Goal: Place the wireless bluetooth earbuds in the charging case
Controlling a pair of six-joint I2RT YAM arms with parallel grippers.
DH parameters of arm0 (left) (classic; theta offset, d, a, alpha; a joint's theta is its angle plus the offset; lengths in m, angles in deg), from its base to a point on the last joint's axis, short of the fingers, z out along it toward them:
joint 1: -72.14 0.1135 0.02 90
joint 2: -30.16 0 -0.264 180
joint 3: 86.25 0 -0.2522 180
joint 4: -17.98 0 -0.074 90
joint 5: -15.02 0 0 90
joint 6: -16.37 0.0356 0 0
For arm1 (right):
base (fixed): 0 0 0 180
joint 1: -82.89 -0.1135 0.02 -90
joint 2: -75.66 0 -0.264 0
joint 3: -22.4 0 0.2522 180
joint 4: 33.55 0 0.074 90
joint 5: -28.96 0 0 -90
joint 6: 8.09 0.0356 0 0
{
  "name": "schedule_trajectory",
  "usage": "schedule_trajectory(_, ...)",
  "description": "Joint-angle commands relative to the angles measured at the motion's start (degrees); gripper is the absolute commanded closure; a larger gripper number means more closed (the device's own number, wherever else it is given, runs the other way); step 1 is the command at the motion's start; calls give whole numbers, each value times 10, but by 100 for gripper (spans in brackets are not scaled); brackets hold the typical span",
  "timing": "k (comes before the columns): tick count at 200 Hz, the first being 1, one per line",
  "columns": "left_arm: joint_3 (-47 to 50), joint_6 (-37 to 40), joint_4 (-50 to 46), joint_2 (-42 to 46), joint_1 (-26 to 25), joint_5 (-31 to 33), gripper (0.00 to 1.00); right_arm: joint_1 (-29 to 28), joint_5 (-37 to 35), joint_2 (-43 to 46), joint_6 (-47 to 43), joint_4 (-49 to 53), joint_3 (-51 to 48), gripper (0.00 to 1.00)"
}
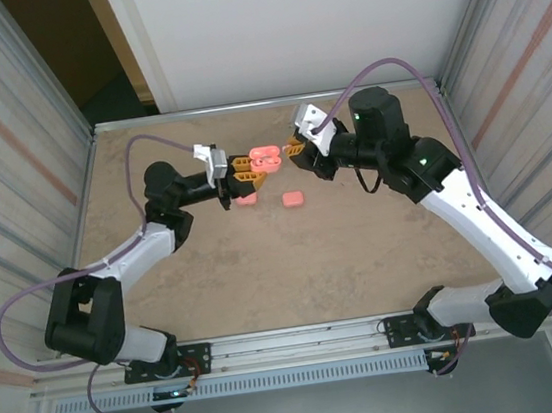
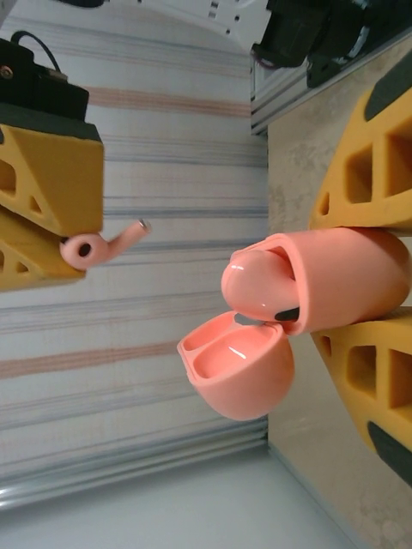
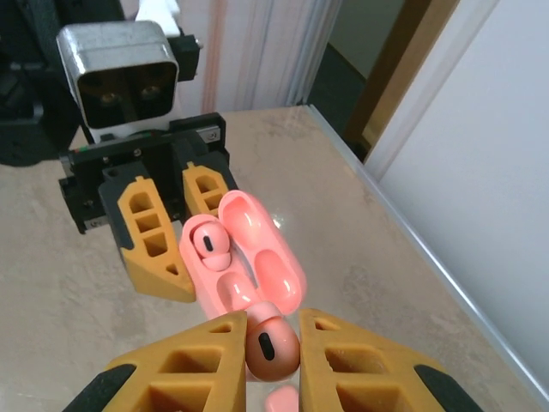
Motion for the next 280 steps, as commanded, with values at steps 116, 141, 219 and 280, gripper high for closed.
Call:
schedule_trajectory(116, -38, 19, -57, 7, -19, -42, 100, -28, -36, -7, -66, -3, -3, 83)
schedule_trajectory(141, -36, 13, -48, 6, -19, -44, 100, -29, -36, -4, -67, -8, -16, 82)
schedule_trajectory(219, -33, 12, -44, 9, -19, -41, 100, -29, -30, 0, -76, -8, -44, 81)
schedule_trajectory(280, -32, 10, -39, 8, -19, -37, 100, -29, -8, 11, -61, -18, -40, 67)
